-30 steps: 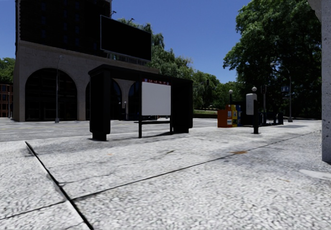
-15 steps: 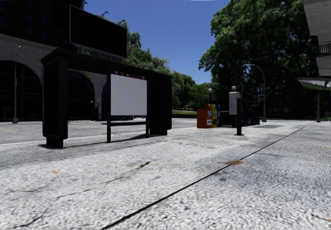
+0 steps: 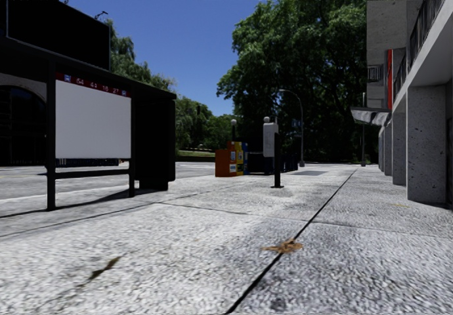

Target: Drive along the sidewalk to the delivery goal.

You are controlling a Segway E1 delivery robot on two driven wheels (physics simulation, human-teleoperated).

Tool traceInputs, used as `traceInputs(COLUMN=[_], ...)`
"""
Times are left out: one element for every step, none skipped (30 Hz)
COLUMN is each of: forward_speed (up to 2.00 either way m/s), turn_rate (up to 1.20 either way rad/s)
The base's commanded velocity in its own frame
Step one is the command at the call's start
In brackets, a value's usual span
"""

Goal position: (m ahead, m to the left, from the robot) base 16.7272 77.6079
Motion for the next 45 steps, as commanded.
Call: traceInputs(forward_speed=[2.00,2.00,2.00,2.00,2.00,2.00,2.00,2.00,2.00,2.00,2.00,2.00,2.00,2.00,2.00,2.00,2.00,2.00,2.00,2.00,2.00,2.00,2.00,2.00,2.00,2.00,2.00,2.00,2.00,2.00,2.00,2.00,2.00,2.00,2.00,2.00,2.00,2.00,2.00,2.00,2.00,2.00,2.00,2.00,2.00], turn_rate=[-0.54,-0.54,-0.54,-0.54,-0.54,-0.54,-0.54,-0.54,-0.54,-0.54,-0.54,-0.54,-0.54,-0.54,-0.54,-0.54,-0.54,-0.54,-0.54,-0.54,-0.54,-0.54,-0.54,-0.54,-0.54,-0.54,-0.51,-0.51,-0.44,0.00,0.00,0.00,0.00,0.00,0.00,0.00,0.00,0.00,0.00,0.00,0.00,0.00,0.00,0.00,0.00])
